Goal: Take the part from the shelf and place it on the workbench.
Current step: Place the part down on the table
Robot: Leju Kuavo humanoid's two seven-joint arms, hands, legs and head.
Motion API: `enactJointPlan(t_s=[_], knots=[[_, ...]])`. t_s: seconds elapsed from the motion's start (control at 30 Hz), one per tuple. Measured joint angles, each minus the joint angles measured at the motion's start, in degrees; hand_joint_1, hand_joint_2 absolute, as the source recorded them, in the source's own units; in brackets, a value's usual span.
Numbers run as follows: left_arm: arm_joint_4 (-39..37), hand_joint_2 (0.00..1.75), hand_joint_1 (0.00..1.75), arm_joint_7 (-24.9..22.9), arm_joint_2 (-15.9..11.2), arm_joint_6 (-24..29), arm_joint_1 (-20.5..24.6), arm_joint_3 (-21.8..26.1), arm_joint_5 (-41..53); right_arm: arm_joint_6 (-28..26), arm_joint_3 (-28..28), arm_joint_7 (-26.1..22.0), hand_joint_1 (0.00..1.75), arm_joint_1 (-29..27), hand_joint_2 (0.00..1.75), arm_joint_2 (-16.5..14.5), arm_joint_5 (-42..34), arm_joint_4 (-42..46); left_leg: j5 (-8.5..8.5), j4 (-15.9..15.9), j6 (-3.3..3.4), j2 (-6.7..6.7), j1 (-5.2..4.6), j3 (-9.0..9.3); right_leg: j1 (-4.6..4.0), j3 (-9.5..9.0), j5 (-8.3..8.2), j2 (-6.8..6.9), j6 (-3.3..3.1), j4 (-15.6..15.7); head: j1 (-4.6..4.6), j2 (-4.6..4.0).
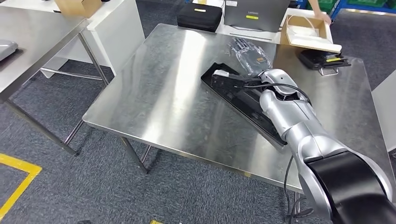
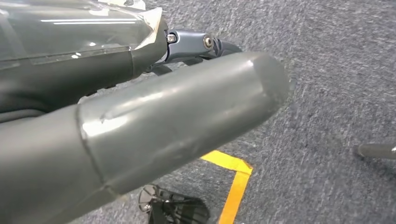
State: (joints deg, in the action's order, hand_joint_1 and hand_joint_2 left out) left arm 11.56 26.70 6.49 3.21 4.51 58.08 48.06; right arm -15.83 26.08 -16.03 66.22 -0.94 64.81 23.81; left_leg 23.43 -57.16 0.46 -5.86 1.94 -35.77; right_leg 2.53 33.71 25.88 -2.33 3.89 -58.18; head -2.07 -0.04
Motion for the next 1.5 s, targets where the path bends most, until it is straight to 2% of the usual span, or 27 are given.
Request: enactJointPlan(t_s=[0.07, 0.13, 0.2, 0.27, 0.3, 0.37, 0.4, 0.47, 0.53, 0.63, 0.7, 0.73, 0.77, 0.83, 0.87, 0.9, 0.93, 1.0, 1.07, 1.13, 1.17, 1.23, 1.3, 1.37, 1.4, 1.43, 1.5], knots=[[0.0, 0.0, 0.0, -0.5, 0.1, 0.2, -0.3, 0.0, 0.1, 0.0, 0.1, -0.1, 0.0, -0.3, 0.0, -0.5, -0.2, 0.4, -0.07, -0.2, -0.47, -0.17, 0.28, -0.44, -0.12, 0.26, -0.08, 0.94, -1.2, -0.3, -0.02, 0.0], [-0.1, 0.0, 0.0, -0.9, 0.0, 0.5, -0.5, 0.0, 0.3, 0.0, 0.2, -0.2, 0.0, -0.3, 0.0, -1.0, -0.2, 0.8, 1.14, -2.5, -0.74, 2.11, 0.28, -1.51, -0.14, 0.28, -0.13, 1.76, -2.09, -0.3, -0.28, 0.0], [-0.1, 0.0, 0.0, -1.1, 0.0, 0.7, -0.4, 0.0, 0.3, 0.0, 0.4, -0.1, 0.0, -0.3, 0.0, -1.2, -0.1, 1.0, 4.36, -9.1, -0.78, 4.82, 0.08, -4.7, -0.51, 0.14, -0.03, 2.76, -2.78, -0.3, -0.55, 0.0], [-0.1, 0.0, 0.0, -1.3, 0.0, 0.7, -0.4, 0.0, 0.4, 0.0, 0.6, 0.0, 0.0, -0.4, 0.0, -1.3, -0.1, 1.1, 7.0, -16.2, -0.68, 5.43, 0.07, -8.4, -1.01, 0.07, 0.17, 3.96, -3.15, -0.3, -0.58, 0.0], [-0.1, 0.0, 0.0, -1.3, 0.0, 0.8, -0.4, 0.0, 0.4, 0.1, 0.7, 0.1, 0.0, -0.4, 0.0, -1.3, -0.1, 1.1, 7.33, -17.9, -0.58, 5.46, 0.07, -9.41, -1.18, 0.05, 0.24, 4.46, -3.26, -0.3, -0.57, 0.0], [-0.1, 0.0, 0.0, -1.4, 0.0, 0.8, -0.4, 0.0, 0.4, 0.1, 0.8, 0.0, 0.0, -0.4, 0.0, -1.4, -0.3, 1.2, 5.44, -15.7, -0.07, 5.66, -0.08, -8.47, -1.48, -0.09, 0.4, 5.43, -3.45, -0.3, -0.57, 0.0], [-0.1, 0.0, 0.0, -1.4, -0.1, 0.9, -0.4, 0.1, 0.4, 0.1, 0.8, 0.0, 0.0, -0.3, 0.0, -1.5, -0.5, 1.2, 3.73, -12.4, 0.35, 6.12, -0.28, -6.79, -1.61, -0.24, 0.5, 5.96, -3.56, -0.3, -0.57, 0.0], [-0.1, 0.0, 0.0, -1.5, -0.1, 1.0, -0.3, 0.2, 0.4, 0.1, 0.8, -0.1, 0.0, 0.0, 0.0, -1.7, -0.6, 1.4, 1.03, -5.1, 1.31, 8.49, -1.07, -2.88, -2.01, -0.54, 0.8, 7.06, -3.54, -0.3, -0.52, 0.0], [-0.1, 0.0, 0.0, -1.6, -0.2, 1.0, -0.2, 0.2, 0.3, 0.2, 0.9, -0.2, 0.0, 0.4, 0.0, -1.8, -0.7, 1.5, 0.58, -1.9, 1.71, 10.08, -1.73, -1.23, -2.36, -0.66, 1.06, 7.72, -3.26, -0.3, -0.44, 0.0], [-0.1, 0.0, 0.0, -1.6, -0.1, 1.1, -0.1, 0.2, 0.3, 0.2, 0.9, -0.2, 0.0, 0.5, 0.0, -1.8, -0.6, 1.5, 0.65, -1.9, 1.68, 9.81, -1.85, -1.26, -2.43, -0.66, 1.15, 7.9, -3.12, -0.3, -0.39, 0.0], [-0.1, 0.0, 0.0, -1.9, -0.1, 1.1, -0.2, 0.2, 0.2, 0.3, 1.0, -0.1, 0.0, 0.5, 0.0, -2.2, -0.6, 1.6, 0.48, -1.5, 1.84, 8.85, -1.76, -1.12, -2.49, -0.8, 1.39, 8.43, -2.75, -0.2, -0.38, 0.0], [-0.1, 0.0, 0.0, -2.1, -0.1, 1.2, -0.2, 0.3, 0.1, 0.4, 1.1, -0.1, 0.0, 0.6, 0.0, -2.5, -0.5, 1.7, 0.2, -1.1, 2.12, 7.9, -1.67, -0.85, -2.44, -0.32, 2.22, 7.46, -2.61, -1.6, -0.36, 0.0], [-0.1, 0.0, 0.0, -2.3, 0.0, 1.4, -0.2, 0.3, 0.1, 0.4, 1.3, 0.0, 0.0, 0.7, 0.0, -2.7, -0.4, 1.8, -0.07, -0.6, 2.4, 6.66, -1.57, -0.58, -2.38, 1.08, 3.71, 6.23, -2.6, -4.8, -0.27, 0.0], [-0.1, 0.0, 0.0, -2.5, 0.1, 1.6, 0.0, 0.4, 0.0, 0.4, 1.6, 0.2, 0.0, 0.4, 0.0, -2.7, -0.4, 1.8, -0.43, 0.0, 2.8, 3.84, -1.49, -0.22, -2.2, 5.72, 6.63, 3.07, -2.64, -13.5, -0.08, 0.0], [-0.1, 0.0, 0.0, -2.5, 0.1, 1.6, 0.0, 0.4, 0.0, 0.5, 1.7, 0.3, 0.0, 0.2, 0.0, -2.6, -0.4, 1.8, -0.41, -0.1, 2.79, 2.54, -1.48, -0.23, -2.19, 7.1, 6.67, 2.61, -2.41, -15.3, 0.02, 0.0], [-0.1, 0.0, 0.0, -2.6, 0.2, 1.6, -0.1, 0.5, 0.0, 0.5, 1.7, 0.3, 0.0, 0.1, 0.0, -2.6, -0.4, 1.8, -0.41, -0.1, 2.78, 1.48, -1.48, -0.22, -2.19, 7.33, 5.77, 2.34, -2.03, -14.7, 0.04, 0.0], [-0.1, 0.0, 0.0, -2.6, 0.2, 1.6, -0.1, 0.5, 0.0, 0.5, 1.7, 0.3, 0.0, 0.1, 0.0, -2.6, -0.4, 1.8, -0.39, -0.2, 2.75, 0.72, -1.48, -0.19, -2.18, 6.29, 4.2, 1.98, -1.65, -11.8, 0.06, 0.0], [-0.1, 0.0, 0.0, -2.7, 0.2, 1.7, 0.0, 0.6, 0.0, 0.5, 1.8, 0.3, 0.0, 0.3, 0.0, -2.6, -0.4, 1.8, -0.25, -0.4, 2.51, -0.49, -1.6, -0.37, -1.97, 3.37, 1.19, -0.29, -1.27, -4.9, 0.07, 0.0], [-0.1, 0.0, 0.0, -2.9, 0.2, 1.7, 0.0, 0.6, 0.0, 0.6, 1.9, 0.2, 0.0, 0.4, 0.0, -2.7, -0.5, 1.8, -0.04, -0.8, 1.98, -1.86, -1.68, -0.75, -1.76, 1.46, -0.57, -2.04, -1.71, -0.5, -0.11, 0.0], [-0.2, 0.0, 0.0, -3.1, 0.2, 1.7, -0.2, 0.6, 0.0, 0.7, 2.1, 0.2, 0.0, 0.4, 0.0, -3.0, -0.5, 1.8, -0.05, -0.8, 1.22, -3.14, -1.4, -1.08, -1.76, 1.09, -0.83, -1.2, -2.69, 0.1, -0.29, 0.0], [-0.2, 0.0, 0.0, -3.1, 0.3, 1.7, -0.4, 0.6, 0.1, 0.7, 2.2, 0.2, 0.0, 0.5, 0.0, -3.3, -0.5, 1.8, 0.04, -1.0, 0.85, -2.69, -1.35, -1.29, -1.7, 0.91, -0.9, -0.52, -3.1, 0.3, -0.32, 0.0], [-0.2, 0.0, 0.0, -3.1, 0.2, 1.8, -0.5, 0.7, 0.1, 0.7, 2.3, 0.2, 0.0, 0.7, 0.0, -3.7, -0.6, 1.9, 1.59, -3.7, 0.17, 0.63, -1.43, -2.69, -1.48, 0.41, -0.98, 0.82, -3.99, 0.7, -0.68, 0.0], [-0.3, 0.0, 0.0, -3.1, 0.2, 1.8, -0.4, 0.6, 0.2, 0.7, 2.5, 0.2, 0.0, 0.8, 0.0, -3.9, -0.4, 1.9, 4.77, -10.5, -0.39, 4.28, -1.28, -6.19, -1.76, -0.02, -0.66, 2.24, -4.7, 0.7, -1.0, 0.0], [-0.3, 0.0, 0.0, -3.2, 0.2, 1.8, -0.3, 0.6, 0.3, 0.7, 2.6, 0.2, 0.0, 0.7, 0.0, -3.9, -0.2, 1.9, 6.4, -16.0, -0.77, 5.29, -0.9, -9.43, -1.97, -0.25, -0.35, 3.74, -4.98, 0.7, -0.98, 0.0], [-0.3, 0.0, 0.0, -3.3, 0.2, 1.8, -0.3, 0.7, 0.4, 0.7, 2.7, 0.3, 0.0, 0.7, 0.0, -4.0, -0.1, 1.9, 5.71, -15.9, -0.84, 5.49, -0.78, -9.58, -2.01, -0.34, -0.2, 4.43, -4.95, 0.7, -1.01, 0.0], [-0.3, 0.0, 0.0, -3.3, 0.2, 1.8, -0.3, 0.7, 0.4, 0.7, 2.7, 0.3, 0.0, 0.7, 0.0, -4.0, -0.1, 1.9, 4.15, -13.6, -0.81, 5.83, -0.72, -8.51, -2.02, -0.5, -0.03, 5.1, -4.85, 0.7, -1.0, 0.0], [-0.3, 0.0, 0.0, -3.4, 0.1, 1.8, -0.3, 0.7, 0.4, 0.8, 2.8, 0.4, 0.0, 0.8, 0.0, -4.1, -0.1, 1.9, 0.71, -6.0, -0.37, 7.75, -1.0, -4.3, -2.2, -1.0, 0.44, 6.37, -4.43, 0.7, -1.0, 0.0]])
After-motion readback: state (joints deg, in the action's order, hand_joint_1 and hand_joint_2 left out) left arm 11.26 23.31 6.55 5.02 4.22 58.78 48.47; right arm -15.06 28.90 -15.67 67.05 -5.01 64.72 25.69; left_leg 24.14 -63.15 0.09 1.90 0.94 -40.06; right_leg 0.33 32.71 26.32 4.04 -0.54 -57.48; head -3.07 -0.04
